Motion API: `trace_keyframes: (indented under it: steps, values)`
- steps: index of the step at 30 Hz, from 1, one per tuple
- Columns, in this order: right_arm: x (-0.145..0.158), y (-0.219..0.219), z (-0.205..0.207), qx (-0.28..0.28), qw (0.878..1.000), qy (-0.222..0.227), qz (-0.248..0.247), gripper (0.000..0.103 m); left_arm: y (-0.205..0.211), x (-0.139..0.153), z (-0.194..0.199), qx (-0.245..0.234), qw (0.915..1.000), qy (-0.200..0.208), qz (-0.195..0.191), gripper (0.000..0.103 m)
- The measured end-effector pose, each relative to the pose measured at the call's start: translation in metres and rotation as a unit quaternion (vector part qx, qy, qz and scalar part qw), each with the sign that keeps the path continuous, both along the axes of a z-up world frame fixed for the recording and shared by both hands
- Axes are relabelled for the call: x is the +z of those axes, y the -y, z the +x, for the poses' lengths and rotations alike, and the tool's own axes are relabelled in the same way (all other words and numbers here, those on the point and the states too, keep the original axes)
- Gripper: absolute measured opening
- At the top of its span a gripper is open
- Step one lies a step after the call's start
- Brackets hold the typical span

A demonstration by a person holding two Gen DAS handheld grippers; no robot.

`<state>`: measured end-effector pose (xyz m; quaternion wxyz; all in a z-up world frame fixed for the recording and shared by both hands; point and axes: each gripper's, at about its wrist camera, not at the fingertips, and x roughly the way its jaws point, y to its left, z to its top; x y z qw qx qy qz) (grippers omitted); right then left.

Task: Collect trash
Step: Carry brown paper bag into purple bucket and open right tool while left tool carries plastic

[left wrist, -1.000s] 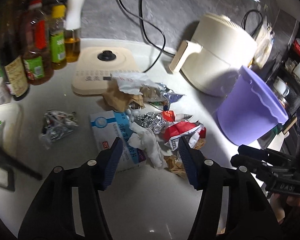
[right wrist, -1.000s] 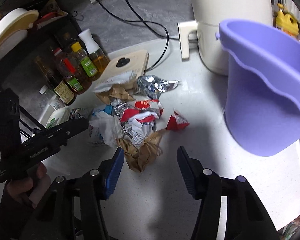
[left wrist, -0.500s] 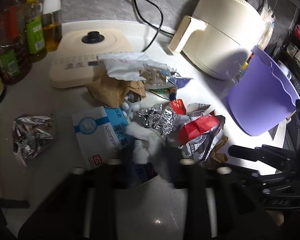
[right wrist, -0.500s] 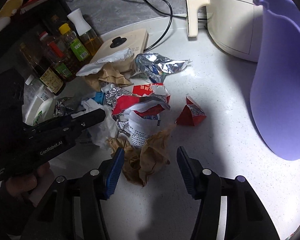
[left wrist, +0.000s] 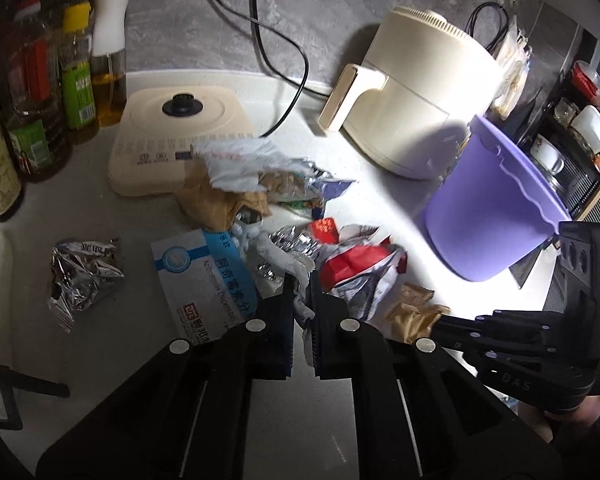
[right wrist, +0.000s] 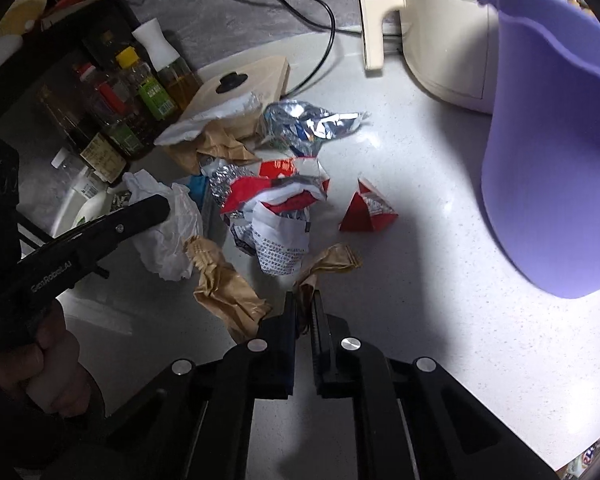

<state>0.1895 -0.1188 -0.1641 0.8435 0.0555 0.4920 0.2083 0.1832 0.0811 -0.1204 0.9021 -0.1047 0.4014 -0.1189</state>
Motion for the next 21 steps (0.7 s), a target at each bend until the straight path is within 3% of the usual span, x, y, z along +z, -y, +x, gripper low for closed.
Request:
trace_keyframes:
  steps: [7, 15, 21]
  values:
    - [0.051, 0.017, -0.008, 0.027, 0.996, 0.087, 0.003, 0.008, 0.006, 0.026, -0.011, 0.041, 0.9987, 0.029, -0.009, 0.008]
    - [0.124, 0.041, -0.01, 0.061, 0.979, 0.195, 0.017, 0.008, 0.008, 0.063, -0.027, 0.1, 0.993, 0.062, 0.014, 0.008]
    - [0.162, 0.066, -0.007, 0.078, 0.968, 0.238, 0.03, 0.008, 0.024, 0.088, -0.041, 0.137, 0.9863, 0.087, 0.03, 0.008]
